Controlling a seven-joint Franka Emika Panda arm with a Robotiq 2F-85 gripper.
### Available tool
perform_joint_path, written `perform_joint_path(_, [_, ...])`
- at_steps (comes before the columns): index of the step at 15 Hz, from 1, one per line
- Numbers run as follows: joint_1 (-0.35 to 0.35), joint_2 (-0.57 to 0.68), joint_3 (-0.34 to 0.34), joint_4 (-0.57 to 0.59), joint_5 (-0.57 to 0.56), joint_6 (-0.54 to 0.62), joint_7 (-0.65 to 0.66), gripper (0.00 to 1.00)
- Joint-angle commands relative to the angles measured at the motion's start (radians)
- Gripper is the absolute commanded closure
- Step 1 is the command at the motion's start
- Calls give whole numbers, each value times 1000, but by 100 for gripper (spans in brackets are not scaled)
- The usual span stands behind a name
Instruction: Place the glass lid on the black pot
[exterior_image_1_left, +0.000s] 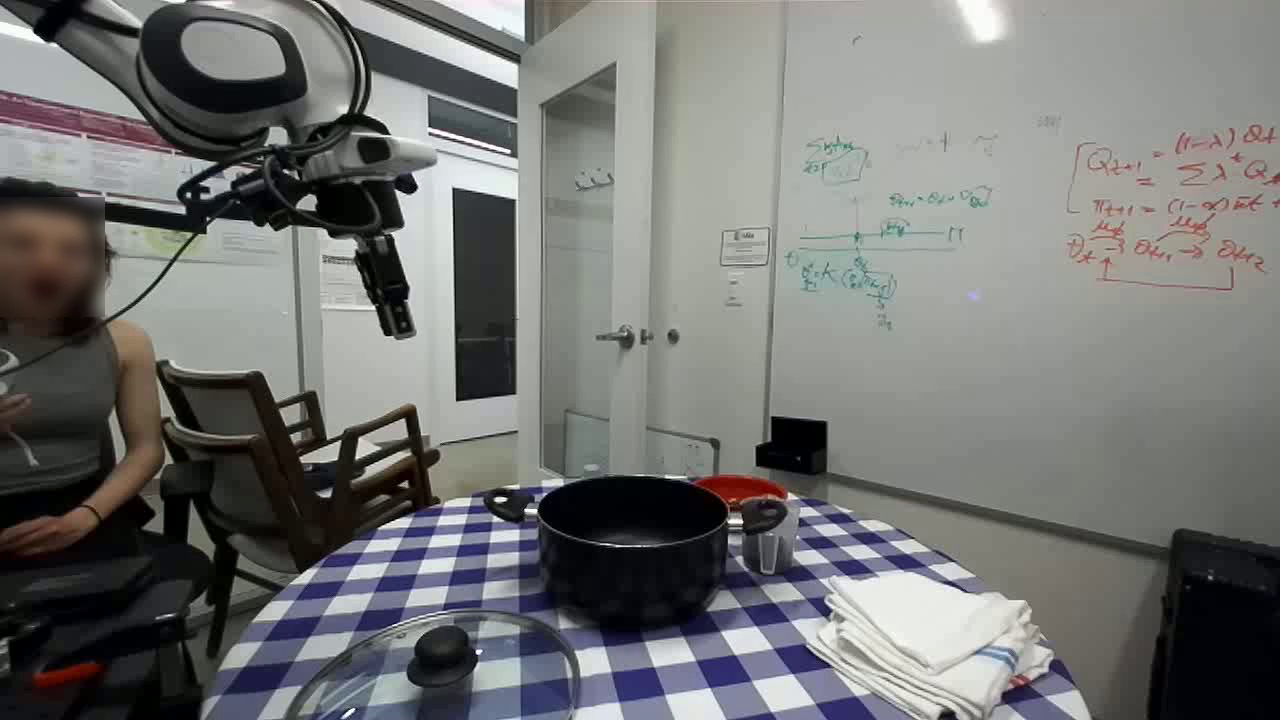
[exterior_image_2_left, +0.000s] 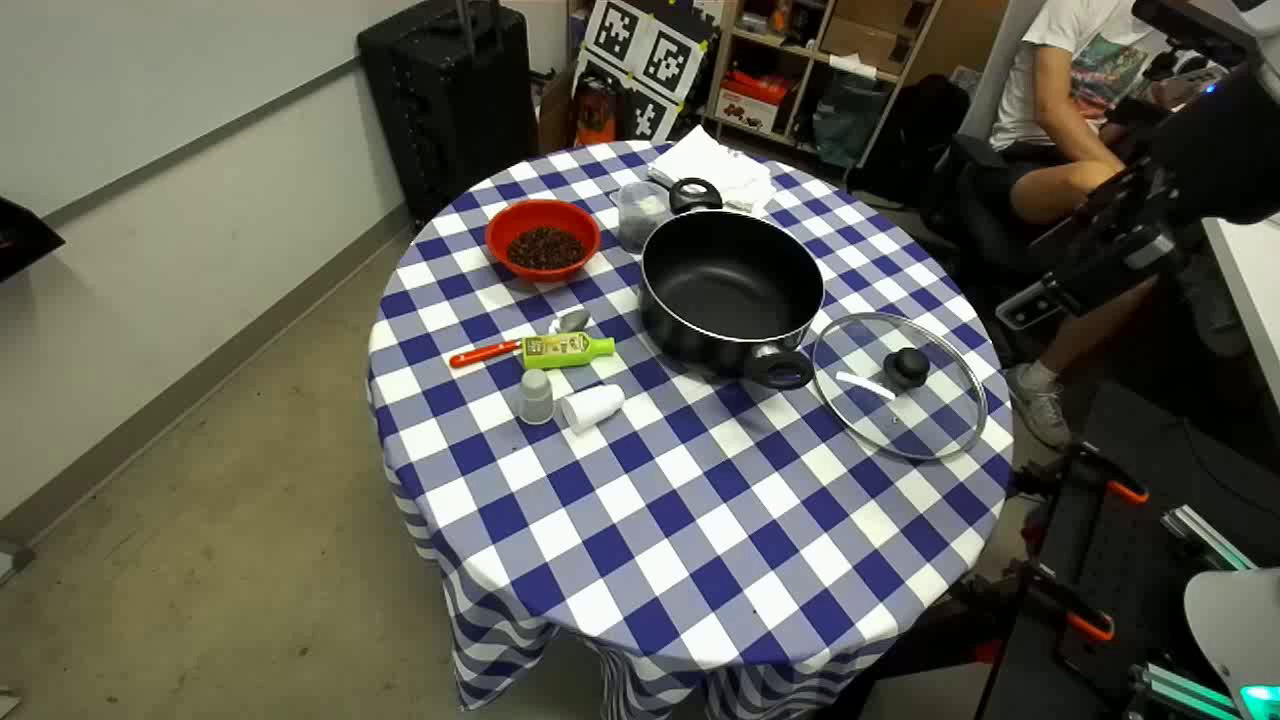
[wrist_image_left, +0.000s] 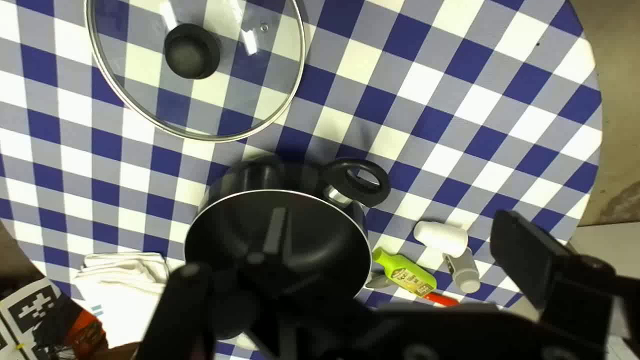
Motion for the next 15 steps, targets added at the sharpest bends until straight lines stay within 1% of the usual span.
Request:
perform_joint_path(1, [9,1,-9,2,-7,-3,5,0])
perform_joint_path(7, [9,1,-9,2,-7,-3,5,0])
perform_joint_path(9, [8,17,-13,6,-2,1,9,0])
perform_joint_path(11, [-7,62,-18,15,0,6,23,0])
perform_joint_path(13, [-38,116,-30,18,-3,4,54,0])
perform_joint_path(15, [-71,169,-60,16,5,19,85,0])
